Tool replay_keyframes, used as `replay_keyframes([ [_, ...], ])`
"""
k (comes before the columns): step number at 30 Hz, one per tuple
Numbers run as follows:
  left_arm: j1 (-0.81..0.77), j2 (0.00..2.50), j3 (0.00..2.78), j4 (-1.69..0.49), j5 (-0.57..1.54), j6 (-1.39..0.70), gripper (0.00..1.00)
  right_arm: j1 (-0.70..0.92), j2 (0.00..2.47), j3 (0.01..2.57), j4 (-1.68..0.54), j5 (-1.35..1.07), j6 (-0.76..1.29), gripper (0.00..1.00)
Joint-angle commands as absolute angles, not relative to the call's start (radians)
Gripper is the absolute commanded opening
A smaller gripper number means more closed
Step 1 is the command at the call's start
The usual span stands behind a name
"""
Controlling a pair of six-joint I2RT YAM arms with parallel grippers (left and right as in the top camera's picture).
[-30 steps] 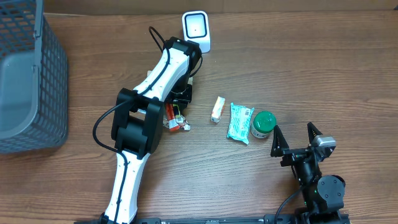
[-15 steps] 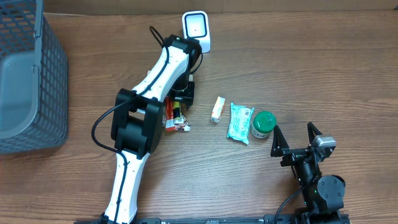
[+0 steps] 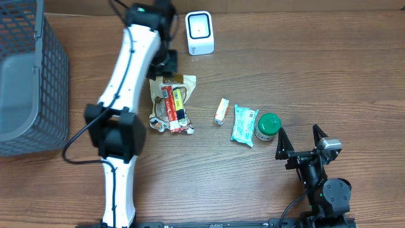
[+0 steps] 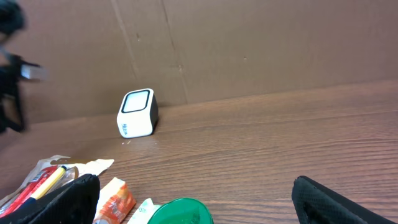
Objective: Scan the item barcode
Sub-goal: 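Lower the bag onto the table and open the left gripper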
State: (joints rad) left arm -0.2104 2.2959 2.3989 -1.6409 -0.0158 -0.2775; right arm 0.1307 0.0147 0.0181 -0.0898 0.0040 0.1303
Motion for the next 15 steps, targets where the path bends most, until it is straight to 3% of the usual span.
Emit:
replay_keyframes([
  [1, -0.154, 2.216, 2.424, -1.658, 0.036, -0.257, 0.04, 0.126, 0.006, 0.008, -0.084, 0.005, 0.131, 1.0],
  [6, -0.096, 2.202, 2.423, -1.69, 0.234, -0.072, 0.04, 0.126, 0.006, 0.008, -0.084, 0.005, 0.131, 1.0],
  [15, -0.031, 2.2, 2.42, -1.69, -0.03, -0.244, 0.04, 0.126, 0.006, 0.008, -0.084, 0.005, 0.131, 1.0],
])
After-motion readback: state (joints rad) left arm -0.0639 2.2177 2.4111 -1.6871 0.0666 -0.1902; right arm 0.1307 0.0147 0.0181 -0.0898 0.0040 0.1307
